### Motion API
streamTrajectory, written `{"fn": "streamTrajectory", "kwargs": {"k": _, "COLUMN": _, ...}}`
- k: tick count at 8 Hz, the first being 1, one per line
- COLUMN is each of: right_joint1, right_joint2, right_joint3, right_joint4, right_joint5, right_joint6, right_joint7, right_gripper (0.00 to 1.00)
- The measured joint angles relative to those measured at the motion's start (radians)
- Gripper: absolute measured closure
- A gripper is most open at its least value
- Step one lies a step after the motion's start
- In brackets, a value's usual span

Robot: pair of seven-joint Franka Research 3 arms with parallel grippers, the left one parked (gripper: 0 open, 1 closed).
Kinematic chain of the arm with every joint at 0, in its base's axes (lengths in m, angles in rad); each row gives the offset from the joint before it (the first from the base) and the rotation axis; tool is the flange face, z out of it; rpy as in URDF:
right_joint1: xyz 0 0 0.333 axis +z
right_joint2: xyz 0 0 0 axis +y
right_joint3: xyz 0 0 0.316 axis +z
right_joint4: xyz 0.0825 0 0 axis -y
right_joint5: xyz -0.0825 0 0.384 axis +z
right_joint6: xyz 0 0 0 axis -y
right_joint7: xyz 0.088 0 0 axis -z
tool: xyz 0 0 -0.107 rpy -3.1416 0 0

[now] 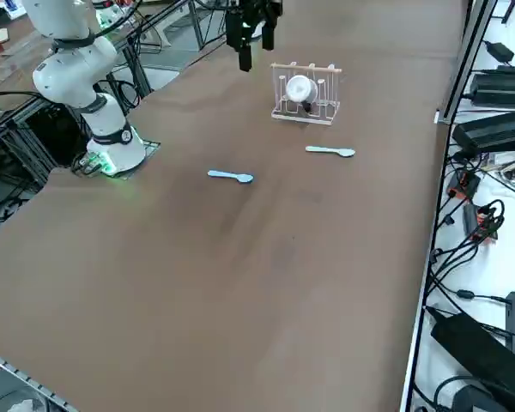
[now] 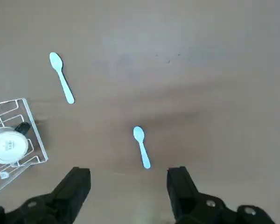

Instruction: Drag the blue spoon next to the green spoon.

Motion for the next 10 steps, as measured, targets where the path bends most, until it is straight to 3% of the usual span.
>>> {"fn": "streamTrajectory", "kwargs": {"k": 3, "right_joint1": 0.002, "right_joint2": 0.035, "right_joint3": 0.003, "right_joint4": -0.052, "right_joint5": 0.0, "right_joint6": -0.043, "right_joint7": 0.0, "right_gripper": 0.0}}
{"fn": "streamTrajectory", "kwargs": {"k": 5, "right_joint1": 0.004, "right_joint2": 0.032, "right_joint3": 0.004, "right_joint4": -0.173, "right_joint5": 0.0, "right_joint6": 0.04, "right_joint7": 0.0, "right_gripper": 0.0}}
{"fn": "streamTrajectory", "kwargs": {"k": 10, "right_joint1": 0.099, "right_joint2": -0.085, "right_joint3": 0.012, "right_joint4": -0.762, "right_joint5": -0.009, "right_joint6": 0.676, "right_joint7": 0.001, "right_gripper": 0.0}}
